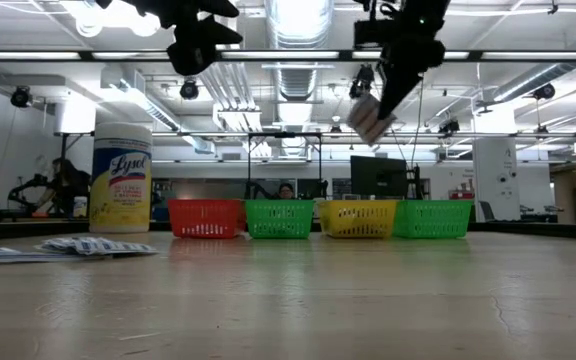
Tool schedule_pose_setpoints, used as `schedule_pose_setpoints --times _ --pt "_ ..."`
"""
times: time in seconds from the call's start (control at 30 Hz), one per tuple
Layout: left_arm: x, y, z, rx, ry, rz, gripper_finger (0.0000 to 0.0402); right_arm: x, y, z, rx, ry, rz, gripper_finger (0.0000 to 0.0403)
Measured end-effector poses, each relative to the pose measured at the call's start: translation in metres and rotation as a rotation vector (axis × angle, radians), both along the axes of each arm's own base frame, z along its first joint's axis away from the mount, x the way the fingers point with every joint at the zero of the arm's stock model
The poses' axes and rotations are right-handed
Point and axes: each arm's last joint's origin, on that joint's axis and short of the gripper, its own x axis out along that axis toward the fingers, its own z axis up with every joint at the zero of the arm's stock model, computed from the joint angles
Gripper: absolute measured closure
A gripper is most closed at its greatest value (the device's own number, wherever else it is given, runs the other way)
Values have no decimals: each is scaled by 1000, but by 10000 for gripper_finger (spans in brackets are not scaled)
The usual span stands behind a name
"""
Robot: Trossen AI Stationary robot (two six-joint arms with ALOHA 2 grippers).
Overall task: Pick & Place First Aid Supplies
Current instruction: Put the blue fingertip bandage into the right green bin
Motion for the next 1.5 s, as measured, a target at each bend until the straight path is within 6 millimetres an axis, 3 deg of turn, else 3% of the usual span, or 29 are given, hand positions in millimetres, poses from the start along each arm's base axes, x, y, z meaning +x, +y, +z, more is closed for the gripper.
schedule_pose_setpoints --times 0.33,0.47,0.6,0.93,1.13,1.5 --pt "-4 -16 -22 23 -111 41 264 -24 -24 -8 -297 265 -165 395" --pt "-12 -21 -35 -14 -143 76 264 -28 -36 -12 -334 299 -202 395" --pt "-20 -27 -49 -43 -188 90 264 -28 -48 -20 -198 317 -143 395" --pt "-34 -32 -79 -105 -221 128 264 -20 -89 -67 94 405 -157 395" --pt "-37 -33 -85 -118 -223 129 264 -21 -106 -86 193 440 -166 395" --pt "-37 -32 -85 -106 -224 141 264 -25 -121 -102 336 430 -125 395"
